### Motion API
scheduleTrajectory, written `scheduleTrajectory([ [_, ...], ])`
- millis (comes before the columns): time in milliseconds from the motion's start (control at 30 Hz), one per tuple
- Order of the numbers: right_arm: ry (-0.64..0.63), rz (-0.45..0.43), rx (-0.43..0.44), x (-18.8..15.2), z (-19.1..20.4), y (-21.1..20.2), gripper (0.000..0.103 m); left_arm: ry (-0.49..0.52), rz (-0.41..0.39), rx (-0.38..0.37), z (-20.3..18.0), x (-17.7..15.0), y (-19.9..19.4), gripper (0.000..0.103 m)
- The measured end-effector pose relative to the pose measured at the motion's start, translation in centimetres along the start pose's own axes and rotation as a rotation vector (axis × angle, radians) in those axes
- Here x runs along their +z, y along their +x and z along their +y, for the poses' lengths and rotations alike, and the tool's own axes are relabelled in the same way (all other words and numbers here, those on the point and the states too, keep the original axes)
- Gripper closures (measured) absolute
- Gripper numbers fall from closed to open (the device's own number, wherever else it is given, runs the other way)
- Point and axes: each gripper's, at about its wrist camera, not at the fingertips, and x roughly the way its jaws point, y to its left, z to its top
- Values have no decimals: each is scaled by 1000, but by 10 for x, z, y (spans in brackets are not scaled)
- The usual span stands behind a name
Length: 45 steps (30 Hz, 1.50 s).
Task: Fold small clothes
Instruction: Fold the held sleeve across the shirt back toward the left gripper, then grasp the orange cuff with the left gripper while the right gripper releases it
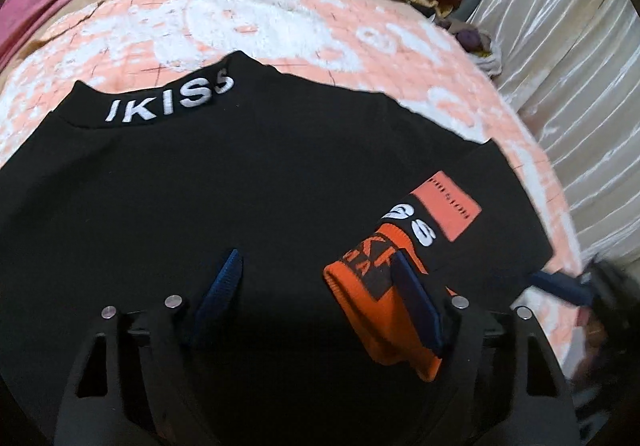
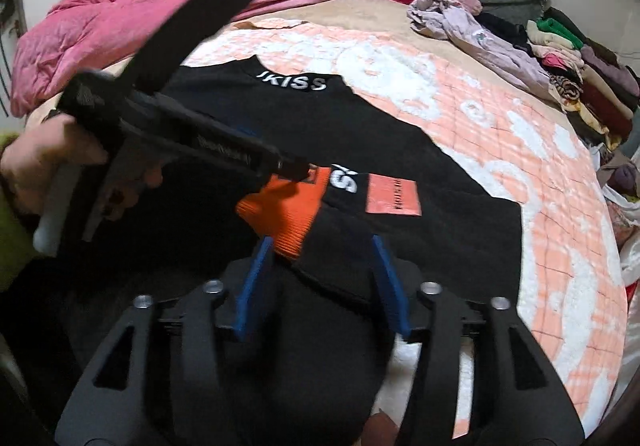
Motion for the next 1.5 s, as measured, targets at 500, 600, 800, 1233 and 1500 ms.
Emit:
scheduleTrajectory([
  [500,327,-75,-47,-10,-76,-19,50,74,-128,14,-19,11,-38,96],
  [600,358,-85,-46,-11,-81,-18,50,54,-161,28,-7,18,-55,96],
  [800,328,-121,-27,-5,-70,-18,50,-14,-214,88,36,30,-82,96],
  [1233,201,-84,-23,5,-25,7,47,-170,-217,132,126,20,-98,96],
  [1500,122,-62,-25,8,1,18,42,-219,-234,106,150,12,-100,93],
])
